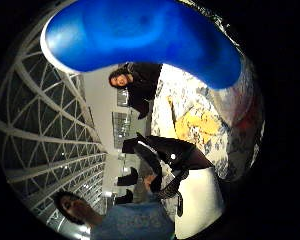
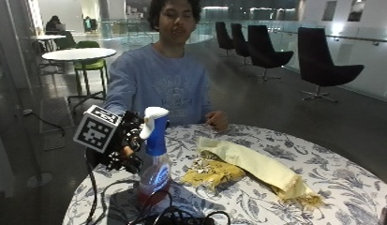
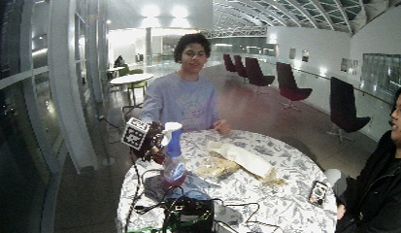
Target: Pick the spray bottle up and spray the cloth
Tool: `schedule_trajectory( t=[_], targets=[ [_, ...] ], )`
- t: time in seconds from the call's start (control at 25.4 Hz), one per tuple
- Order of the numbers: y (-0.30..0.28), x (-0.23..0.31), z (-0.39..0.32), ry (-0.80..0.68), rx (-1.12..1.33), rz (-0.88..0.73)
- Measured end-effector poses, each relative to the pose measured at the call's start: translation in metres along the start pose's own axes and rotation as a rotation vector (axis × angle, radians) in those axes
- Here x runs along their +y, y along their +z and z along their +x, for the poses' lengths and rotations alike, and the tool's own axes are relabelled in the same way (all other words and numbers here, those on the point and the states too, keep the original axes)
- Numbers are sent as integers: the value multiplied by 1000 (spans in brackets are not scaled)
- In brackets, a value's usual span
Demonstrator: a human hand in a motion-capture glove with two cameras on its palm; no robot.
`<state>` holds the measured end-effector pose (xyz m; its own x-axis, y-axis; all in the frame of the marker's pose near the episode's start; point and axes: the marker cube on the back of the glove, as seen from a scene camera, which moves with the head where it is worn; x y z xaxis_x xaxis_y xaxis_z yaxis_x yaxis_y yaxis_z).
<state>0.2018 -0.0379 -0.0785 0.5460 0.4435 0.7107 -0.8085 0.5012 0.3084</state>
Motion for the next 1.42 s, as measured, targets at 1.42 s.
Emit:
schedule_trajectory(
  t=[1.42],
  targets=[
    [54, 41, -68, -207, -172, -734]
  ],
)
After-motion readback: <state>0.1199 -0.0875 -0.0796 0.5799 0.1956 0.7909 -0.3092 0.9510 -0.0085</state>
